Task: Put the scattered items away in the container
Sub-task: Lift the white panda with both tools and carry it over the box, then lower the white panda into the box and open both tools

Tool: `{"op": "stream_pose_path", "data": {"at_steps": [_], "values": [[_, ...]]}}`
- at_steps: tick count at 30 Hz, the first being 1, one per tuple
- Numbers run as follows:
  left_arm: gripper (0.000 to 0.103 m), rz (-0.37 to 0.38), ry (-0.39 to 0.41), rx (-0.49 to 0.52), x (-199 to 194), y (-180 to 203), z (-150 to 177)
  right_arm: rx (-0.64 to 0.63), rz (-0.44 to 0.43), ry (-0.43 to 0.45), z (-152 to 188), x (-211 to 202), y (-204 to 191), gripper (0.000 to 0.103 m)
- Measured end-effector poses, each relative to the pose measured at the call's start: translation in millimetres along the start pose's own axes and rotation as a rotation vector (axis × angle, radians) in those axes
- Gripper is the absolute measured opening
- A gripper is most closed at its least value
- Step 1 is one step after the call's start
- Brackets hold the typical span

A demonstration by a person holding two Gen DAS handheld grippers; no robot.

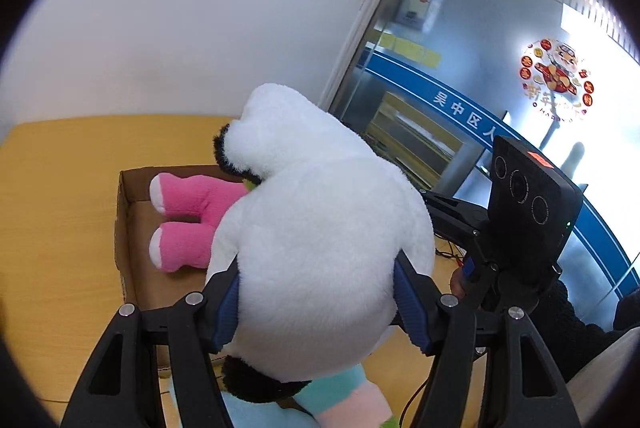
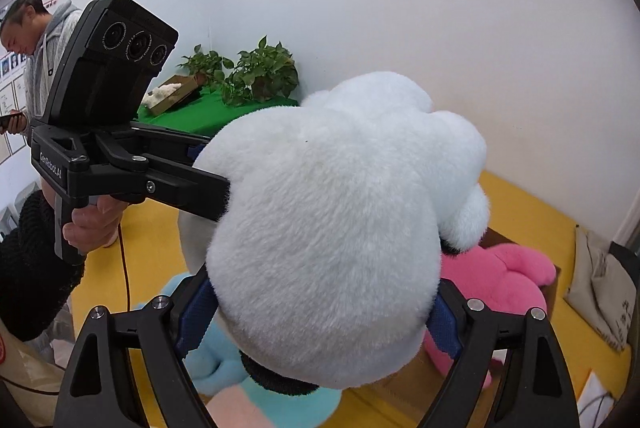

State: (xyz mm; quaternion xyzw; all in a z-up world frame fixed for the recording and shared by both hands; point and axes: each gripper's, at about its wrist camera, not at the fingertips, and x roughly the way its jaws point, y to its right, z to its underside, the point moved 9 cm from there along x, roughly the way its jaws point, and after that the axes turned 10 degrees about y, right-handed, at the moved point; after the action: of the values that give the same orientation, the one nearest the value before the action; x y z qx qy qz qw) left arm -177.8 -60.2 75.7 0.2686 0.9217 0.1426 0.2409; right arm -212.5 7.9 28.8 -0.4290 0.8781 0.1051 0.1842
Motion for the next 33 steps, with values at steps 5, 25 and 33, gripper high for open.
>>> {"op": "stream_pose_path", "data": {"at_steps": [5, 25, 33], "values": [[0.065, -0.014, -0.013, -0.076, 14.8, -57.5, 13.5, 0.016, -0.036, -0.027, 7.9, 52.1, 10.5, 0.091], [0.067, -0.137, -0.182, -0.273, 73.1, -159.1, 101.3, 0.154, -0.066, -0.246, 113.3, 184.7, 43.3, 0.09], [0.066, -0.265, -0.075, -0.224, 30.8, -139.8, 74.0, 0.117, 0.025, -0.172, 89.0, 159.4, 35.4, 0.098]]}}
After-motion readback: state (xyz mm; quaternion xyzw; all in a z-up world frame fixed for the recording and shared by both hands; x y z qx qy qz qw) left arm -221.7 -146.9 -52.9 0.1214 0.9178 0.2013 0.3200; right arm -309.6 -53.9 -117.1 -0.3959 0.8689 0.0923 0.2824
